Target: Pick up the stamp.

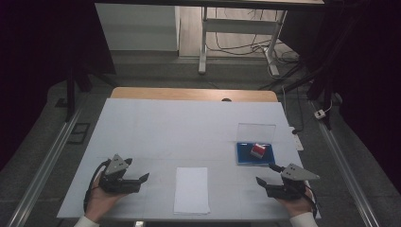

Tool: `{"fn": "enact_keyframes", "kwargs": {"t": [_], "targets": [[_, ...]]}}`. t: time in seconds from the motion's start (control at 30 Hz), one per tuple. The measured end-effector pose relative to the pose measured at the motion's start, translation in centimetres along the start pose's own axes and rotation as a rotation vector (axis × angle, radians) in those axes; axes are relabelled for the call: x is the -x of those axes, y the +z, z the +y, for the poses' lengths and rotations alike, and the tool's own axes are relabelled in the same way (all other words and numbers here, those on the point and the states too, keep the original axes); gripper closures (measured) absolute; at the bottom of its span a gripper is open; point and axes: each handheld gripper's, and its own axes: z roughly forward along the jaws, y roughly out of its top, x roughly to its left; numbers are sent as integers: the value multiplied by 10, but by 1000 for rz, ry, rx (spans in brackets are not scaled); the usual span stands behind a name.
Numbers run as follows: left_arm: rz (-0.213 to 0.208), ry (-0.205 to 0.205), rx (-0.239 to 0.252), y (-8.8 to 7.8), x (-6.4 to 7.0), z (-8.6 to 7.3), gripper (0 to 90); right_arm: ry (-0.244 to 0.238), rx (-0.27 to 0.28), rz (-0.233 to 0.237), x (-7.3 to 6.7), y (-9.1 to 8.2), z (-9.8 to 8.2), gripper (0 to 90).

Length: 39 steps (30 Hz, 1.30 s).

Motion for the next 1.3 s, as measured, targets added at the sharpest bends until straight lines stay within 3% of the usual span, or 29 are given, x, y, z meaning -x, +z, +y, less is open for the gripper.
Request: {"fn": "enact_keyframes", "kwargs": {"t": [0.33,1.0,1.3], "targets": [[-17,-3,20,-5,6,0,163,-40,-10,10,-6,0,1,266],[2,1,15,-2,2,-1,173,-22,-17,37,-7,5,5,305],[10,10,13,-1,4,2,179,-34,-12,56,-6,5,17,320]]}}
